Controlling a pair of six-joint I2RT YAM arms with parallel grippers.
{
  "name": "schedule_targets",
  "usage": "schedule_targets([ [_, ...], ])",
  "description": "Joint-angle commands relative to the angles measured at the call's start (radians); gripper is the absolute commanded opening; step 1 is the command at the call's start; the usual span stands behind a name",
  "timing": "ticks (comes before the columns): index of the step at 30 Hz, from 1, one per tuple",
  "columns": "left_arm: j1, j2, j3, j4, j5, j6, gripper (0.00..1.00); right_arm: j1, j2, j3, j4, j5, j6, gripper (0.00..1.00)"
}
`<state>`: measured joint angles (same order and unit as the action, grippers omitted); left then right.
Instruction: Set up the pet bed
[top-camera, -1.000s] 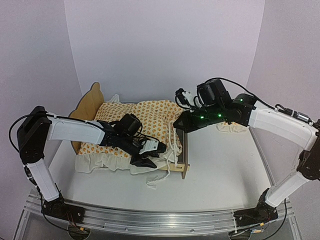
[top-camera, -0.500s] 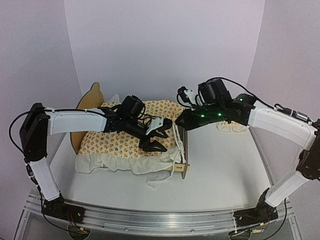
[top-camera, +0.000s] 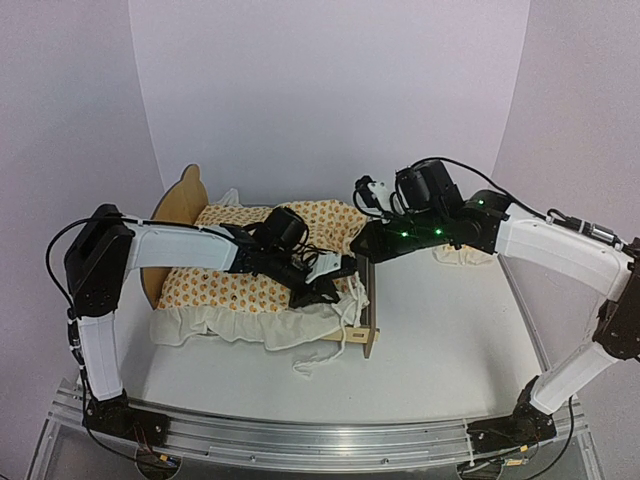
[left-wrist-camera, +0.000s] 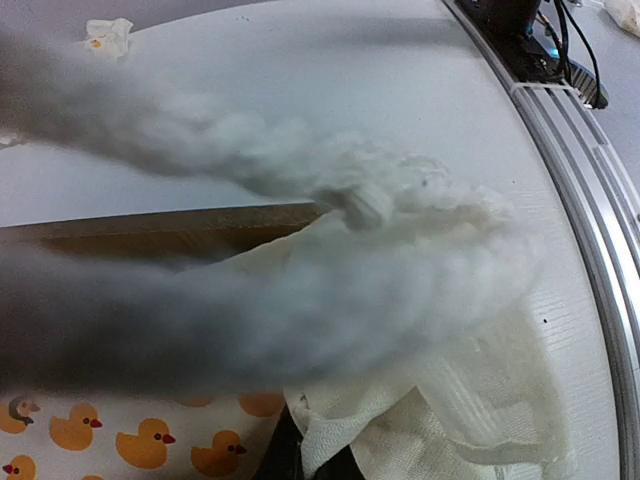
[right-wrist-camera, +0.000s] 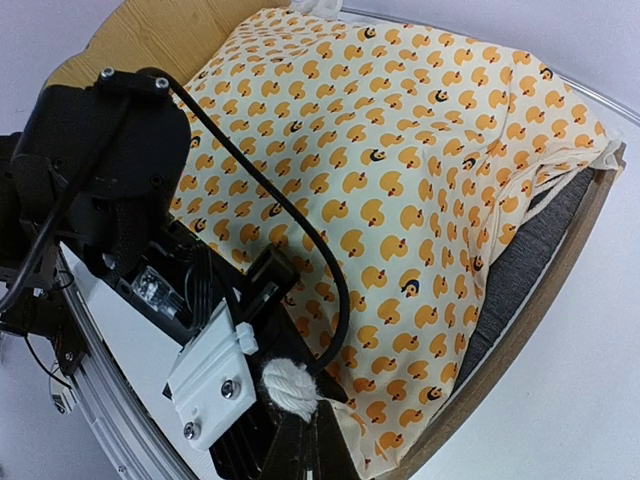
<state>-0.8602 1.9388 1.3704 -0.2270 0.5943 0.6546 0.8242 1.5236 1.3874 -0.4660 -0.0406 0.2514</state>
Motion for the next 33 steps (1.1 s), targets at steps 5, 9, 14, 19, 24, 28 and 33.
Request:
schedule_targets([
  [5, 0.102, -0.106, 0.071, -0.011, -0.041, 0.011, 0.00, -0.003, -0.017, -0.004, 0.106, -0.044, 0.011, 0.00],
  [9, 0.150, -0.140, 0.047, -0.047, -0.024, 0.062, 0.00, -0.003, 0.020, 0.002, 0.146, -0.068, 0.006, 0.00],
  [14, 0.153, -0.159, 0.012, -0.045, -0.003, 0.048, 0.00, -0.002, 0.010, -0.065, 0.147, -0.035, -0.004, 0.00],
  [19, 0.153, -0.162, -0.009, -0.049, 0.006, 0.054, 0.00, -0.003, -0.059, -0.154, 0.140, -0.083, 0.042, 0.00],
  [24, 0.152, -0.161, -0.018, -0.056, -0.004, 0.078, 0.00, -0.003, -0.130, -0.213, 0.099, -0.127, 0.090, 0.00],
  [28, 0.157, -0.159, -0.025, -0.047, -0.014, 0.087, 0.00, -0.003, -0.224, -0.212, 0.063, -0.146, 0.097, 0.00],
  [33, 0.159, -0.151, -0.025, -0.037, -0.019, 0.091, 0.00, -0.002, -0.260, -0.162, -0.018, -0.206, 0.103, 0.00],
])
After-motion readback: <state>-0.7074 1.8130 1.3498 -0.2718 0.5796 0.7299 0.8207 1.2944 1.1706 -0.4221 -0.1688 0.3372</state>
